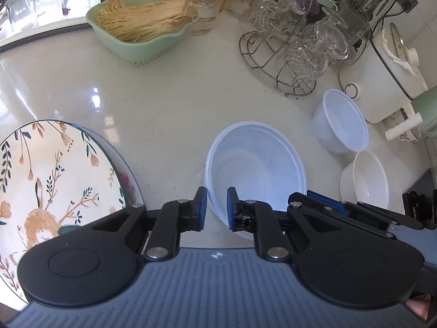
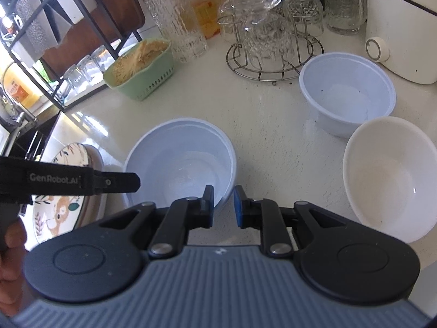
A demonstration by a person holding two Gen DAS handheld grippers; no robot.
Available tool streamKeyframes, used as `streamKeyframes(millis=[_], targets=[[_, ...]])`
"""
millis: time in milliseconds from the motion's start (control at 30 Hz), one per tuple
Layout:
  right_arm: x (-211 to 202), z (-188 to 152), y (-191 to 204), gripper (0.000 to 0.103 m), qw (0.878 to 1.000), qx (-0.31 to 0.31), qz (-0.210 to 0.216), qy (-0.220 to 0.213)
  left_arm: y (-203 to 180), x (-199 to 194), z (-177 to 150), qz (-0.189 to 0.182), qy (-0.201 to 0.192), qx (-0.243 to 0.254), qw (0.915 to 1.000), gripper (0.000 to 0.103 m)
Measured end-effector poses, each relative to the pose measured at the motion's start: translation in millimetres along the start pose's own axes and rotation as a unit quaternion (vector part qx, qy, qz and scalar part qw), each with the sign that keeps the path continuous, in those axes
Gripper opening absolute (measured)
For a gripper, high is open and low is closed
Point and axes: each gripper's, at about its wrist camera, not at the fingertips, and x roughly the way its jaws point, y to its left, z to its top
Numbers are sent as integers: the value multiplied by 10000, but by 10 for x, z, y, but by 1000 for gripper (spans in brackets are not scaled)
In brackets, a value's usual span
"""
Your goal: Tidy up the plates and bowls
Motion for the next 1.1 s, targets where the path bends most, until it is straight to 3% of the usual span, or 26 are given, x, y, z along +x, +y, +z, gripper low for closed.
streamKeyframes(millis=[167, 233, 300, 333, 400, 433, 1100], targets=[[2, 0, 15, 20, 10000, -4, 40, 28, 32, 22, 1, 15, 40, -88, 10000, 17], [1, 14, 18, 20, 10000, 25, 61, 33, 58, 10, 4, 60, 40, -144, 9999, 25], [-14, 23, 29, 21, 10000, 13, 5, 9, 77, -27, 8, 126, -24, -198, 9997, 41], [-25, 27, 22, 23, 10000, 4, -11, -20, 83, -47, 9, 144, -66, -201, 9997, 42], [-43, 36, 13, 36, 10000, 29, -10, -81, 89, -78, 20, 148, -99, -200, 9996, 43], [-54, 41, 7, 37, 9999, 41, -20, -105, 89, -95, 24, 155, -122, -193, 9996, 43], [-736, 87, 53, 37, 9962, -76, -85, -863, -131, -872, 13, 334, -861, 72, 9957, 43]])
